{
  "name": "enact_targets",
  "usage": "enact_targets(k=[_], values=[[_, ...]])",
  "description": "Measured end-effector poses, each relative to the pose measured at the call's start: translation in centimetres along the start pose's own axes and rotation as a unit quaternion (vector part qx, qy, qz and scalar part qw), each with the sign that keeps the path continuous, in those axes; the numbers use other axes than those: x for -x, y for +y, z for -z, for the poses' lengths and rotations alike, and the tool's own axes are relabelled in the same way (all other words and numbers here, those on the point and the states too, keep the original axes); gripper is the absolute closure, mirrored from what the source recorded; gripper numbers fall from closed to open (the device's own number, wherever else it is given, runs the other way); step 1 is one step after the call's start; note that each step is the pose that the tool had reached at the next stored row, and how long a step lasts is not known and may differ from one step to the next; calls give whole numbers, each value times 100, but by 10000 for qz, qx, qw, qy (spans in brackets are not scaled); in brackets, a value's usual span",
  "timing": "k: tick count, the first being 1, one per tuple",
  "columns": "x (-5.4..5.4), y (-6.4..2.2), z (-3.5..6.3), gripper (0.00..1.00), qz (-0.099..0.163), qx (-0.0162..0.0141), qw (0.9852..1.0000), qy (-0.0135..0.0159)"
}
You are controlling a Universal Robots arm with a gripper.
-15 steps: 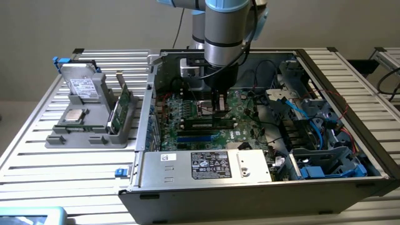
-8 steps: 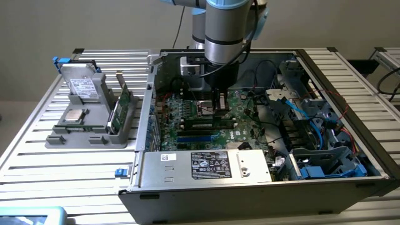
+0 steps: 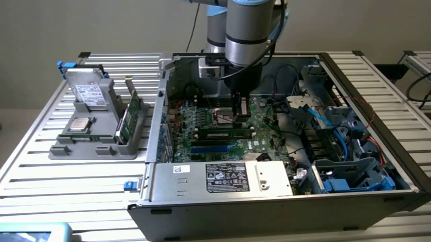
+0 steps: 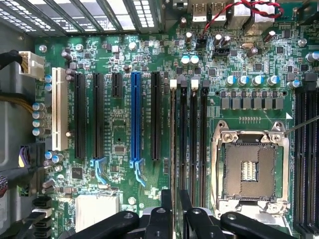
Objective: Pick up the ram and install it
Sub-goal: 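Insert the ram into the slot, then press down the ram until it locks into place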
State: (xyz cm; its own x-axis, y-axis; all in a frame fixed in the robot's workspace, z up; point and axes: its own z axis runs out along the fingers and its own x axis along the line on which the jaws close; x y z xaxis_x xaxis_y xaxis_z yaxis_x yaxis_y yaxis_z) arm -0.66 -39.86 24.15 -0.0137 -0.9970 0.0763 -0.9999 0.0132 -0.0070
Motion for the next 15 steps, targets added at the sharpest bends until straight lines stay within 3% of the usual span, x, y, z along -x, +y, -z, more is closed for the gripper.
enact_targets(k=[11, 15], values=[[0, 0, 0, 80, 0, 0, 10000, 1], [0, 0, 0, 89, 0, 0, 10000, 1]])
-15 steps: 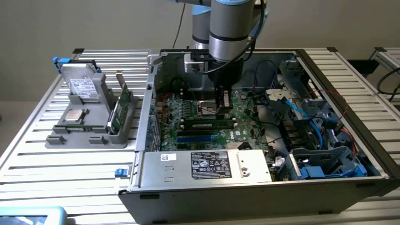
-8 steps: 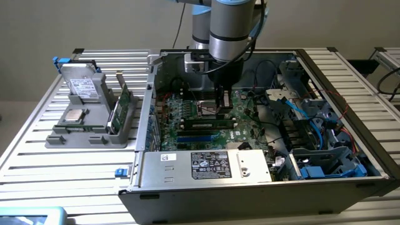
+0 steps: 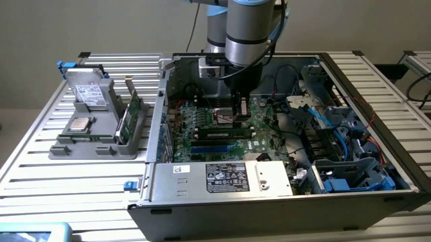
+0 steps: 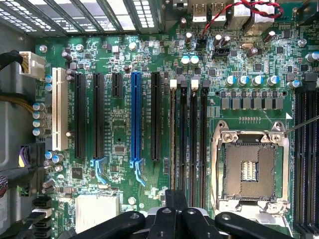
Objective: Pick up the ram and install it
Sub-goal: 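Press down the ram until it locks into place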
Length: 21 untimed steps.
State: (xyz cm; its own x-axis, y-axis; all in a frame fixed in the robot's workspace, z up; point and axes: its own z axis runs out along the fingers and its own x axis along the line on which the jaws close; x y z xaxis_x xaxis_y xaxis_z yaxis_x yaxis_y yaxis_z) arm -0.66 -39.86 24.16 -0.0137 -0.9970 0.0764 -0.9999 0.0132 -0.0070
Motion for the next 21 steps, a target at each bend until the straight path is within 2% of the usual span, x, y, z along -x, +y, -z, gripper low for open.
enact_targets(k=[3, 6, 9, 10, 17, 21], values=[[0, 0, -3, 89, 0, 0, 10000, 3], [9, -35, -9, 89, 0, -2, 10000, 54], [18, -57, -20, 89, -1, -8, 9999, 122], [21, -61, -23, 89, 0, -9, 9999, 128], [24, -97, -45, 89, -1, -9, 9999, 128], [25, -104, -61, 89, 1, -9, 9999, 119]])
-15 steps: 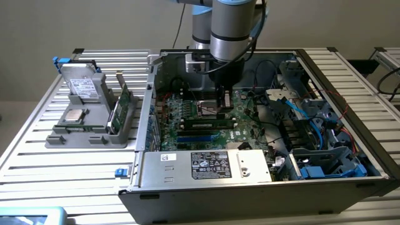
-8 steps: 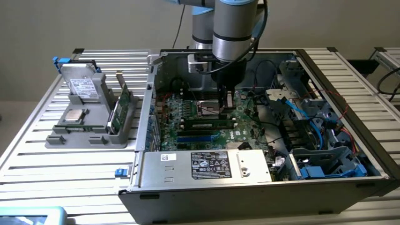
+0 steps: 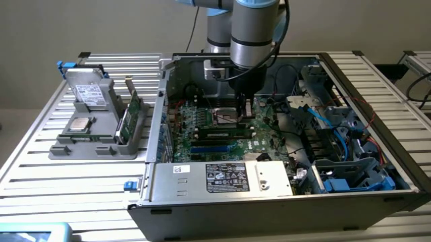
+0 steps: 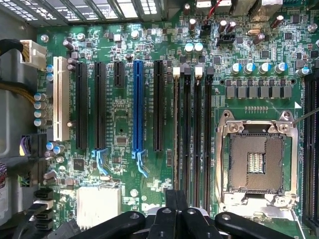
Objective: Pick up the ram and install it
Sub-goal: 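Press down the ram until it locks into place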
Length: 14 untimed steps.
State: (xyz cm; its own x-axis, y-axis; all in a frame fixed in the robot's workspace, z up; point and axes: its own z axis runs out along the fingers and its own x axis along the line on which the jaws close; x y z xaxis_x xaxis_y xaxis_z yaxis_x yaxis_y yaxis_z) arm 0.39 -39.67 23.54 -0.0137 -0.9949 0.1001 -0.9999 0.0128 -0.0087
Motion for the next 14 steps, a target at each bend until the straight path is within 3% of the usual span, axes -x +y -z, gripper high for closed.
enact_targets(k=[14], values=[[20, -8, -36, 89, -1, 0, 10000, -37]])
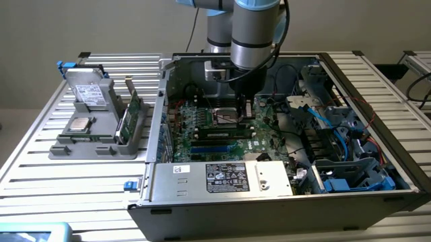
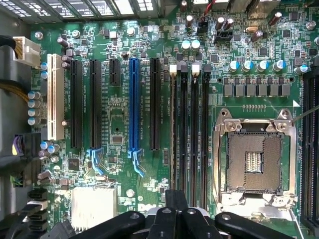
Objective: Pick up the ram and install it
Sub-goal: 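Press down the ram until it locks into place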
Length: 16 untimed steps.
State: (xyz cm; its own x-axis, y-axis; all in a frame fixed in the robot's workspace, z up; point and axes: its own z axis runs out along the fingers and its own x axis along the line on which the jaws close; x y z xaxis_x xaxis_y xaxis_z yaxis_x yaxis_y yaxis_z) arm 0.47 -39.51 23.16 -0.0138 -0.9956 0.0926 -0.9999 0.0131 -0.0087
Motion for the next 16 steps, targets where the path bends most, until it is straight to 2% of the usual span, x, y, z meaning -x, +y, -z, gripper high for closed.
enact_targets(k=[10, 16], values=[[5, 0, -32, 89, 0, 0, 10000, -16], [6, 1, -42, 89, 0, 0, 10000, -16]])
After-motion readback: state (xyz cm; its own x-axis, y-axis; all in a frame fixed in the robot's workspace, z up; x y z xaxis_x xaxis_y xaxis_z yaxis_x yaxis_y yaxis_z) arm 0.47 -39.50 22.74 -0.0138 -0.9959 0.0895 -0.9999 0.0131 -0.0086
